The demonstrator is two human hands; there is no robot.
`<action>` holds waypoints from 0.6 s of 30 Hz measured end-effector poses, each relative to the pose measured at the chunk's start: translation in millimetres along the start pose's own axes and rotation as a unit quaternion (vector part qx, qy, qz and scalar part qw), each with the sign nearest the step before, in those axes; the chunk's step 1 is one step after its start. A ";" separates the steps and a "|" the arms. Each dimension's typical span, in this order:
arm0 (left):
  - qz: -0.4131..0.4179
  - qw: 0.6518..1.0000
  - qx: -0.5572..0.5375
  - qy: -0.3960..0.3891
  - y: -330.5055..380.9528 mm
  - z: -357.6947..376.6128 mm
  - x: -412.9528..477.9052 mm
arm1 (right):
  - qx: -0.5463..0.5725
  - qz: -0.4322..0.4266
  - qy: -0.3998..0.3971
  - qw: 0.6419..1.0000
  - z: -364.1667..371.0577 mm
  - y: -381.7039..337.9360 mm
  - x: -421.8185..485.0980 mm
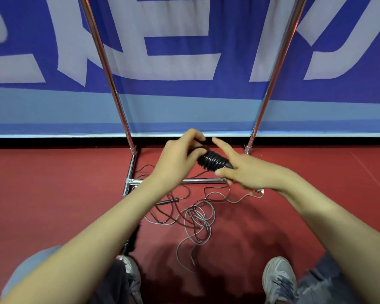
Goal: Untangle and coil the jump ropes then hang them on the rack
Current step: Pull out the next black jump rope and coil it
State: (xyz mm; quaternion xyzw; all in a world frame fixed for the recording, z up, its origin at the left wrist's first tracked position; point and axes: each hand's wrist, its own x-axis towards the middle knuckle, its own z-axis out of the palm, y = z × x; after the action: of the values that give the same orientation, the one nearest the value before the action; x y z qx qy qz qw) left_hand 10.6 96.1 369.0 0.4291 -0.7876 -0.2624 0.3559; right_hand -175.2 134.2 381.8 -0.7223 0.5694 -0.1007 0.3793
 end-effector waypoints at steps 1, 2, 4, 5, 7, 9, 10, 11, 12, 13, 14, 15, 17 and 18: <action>0.021 0.999 0.016 0.020 -1.5 1.4 0.8 | -0.004 0.000 0.039 0.999 0.7 1.0 1.4; 0.049 0.998 0.032 0.036 0.8 3.6 -2.0 | -0.009 -0.001 0.069 0.998 0.6 -0.4 2.3; 0.059 0.997 0.000 0.059 5.8 8.2 -7.7 | -0.015 -0.008 0.112 0.994 -0.5 -5.0 3.3; 0.053 0.996 -0.027 0.068 5.3 7.5 -6.3 | -0.013 -0.020 0.136 0.990 -0.3 -4.7 4.5; 0.021 0.992 -0.096 0.081 4.8 4.4 -2.7 | -0.016 -0.029 0.176 0.984 -0.4 -5.7 5.5; 0.010 0.983 -0.156 0.098 10.5 2.5 -6.8 | -0.022 -0.044 0.212 0.976 0.6 -8.5 4.5; 0.009 0.978 -0.173 0.113 12.4 2.7 -7.8 | -0.022 -0.052 0.228 0.972 1.9 -9.9 4.9; 0.004 0.974 -0.189 0.127 13.3 3.7 -8.1 | -0.020 -0.058 0.242 0.968 3.3 -10.8 5.4; -0.014 0.966 -0.219 0.140 14.8 4.8 -7.9 | -0.021 -0.065 0.255 0.965 5.2 -11.8 6.3; -0.048 0.948 -0.274 0.154 15.6 5.9 -7.1 | -0.020 -0.071 0.264 0.962 7.0 -12.1 7.2; -0.096 0.916 -0.351 0.168 18.5 6.1 -5.9 | -0.016 -0.081 0.268 0.960 8.4 -12.2 7.3; -0.149 0.875 -0.428 0.169 20.2 6.0 -3.7 | -0.008 -0.090 0.267 0.960 9.5 -11.3 7.5; -0.229 0.806 -0.528 0.138 22.0 2.7 1.1 | 0.025 -0.112 0.249 0.962 8.9 -11.1 5.6; -0.246 0.788 -0.553 0.110 21.0 -0.2 3.5 | 0.059 -0.122 0.236 0.962 8.8 -11.9 4.7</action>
State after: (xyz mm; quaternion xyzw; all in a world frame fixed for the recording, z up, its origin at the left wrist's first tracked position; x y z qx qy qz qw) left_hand -0.8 103.5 385.4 0.3642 -0.3308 -0.6828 0.5401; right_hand -159.7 134.5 382.2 -0.7183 0.5437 -0.3469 0.2610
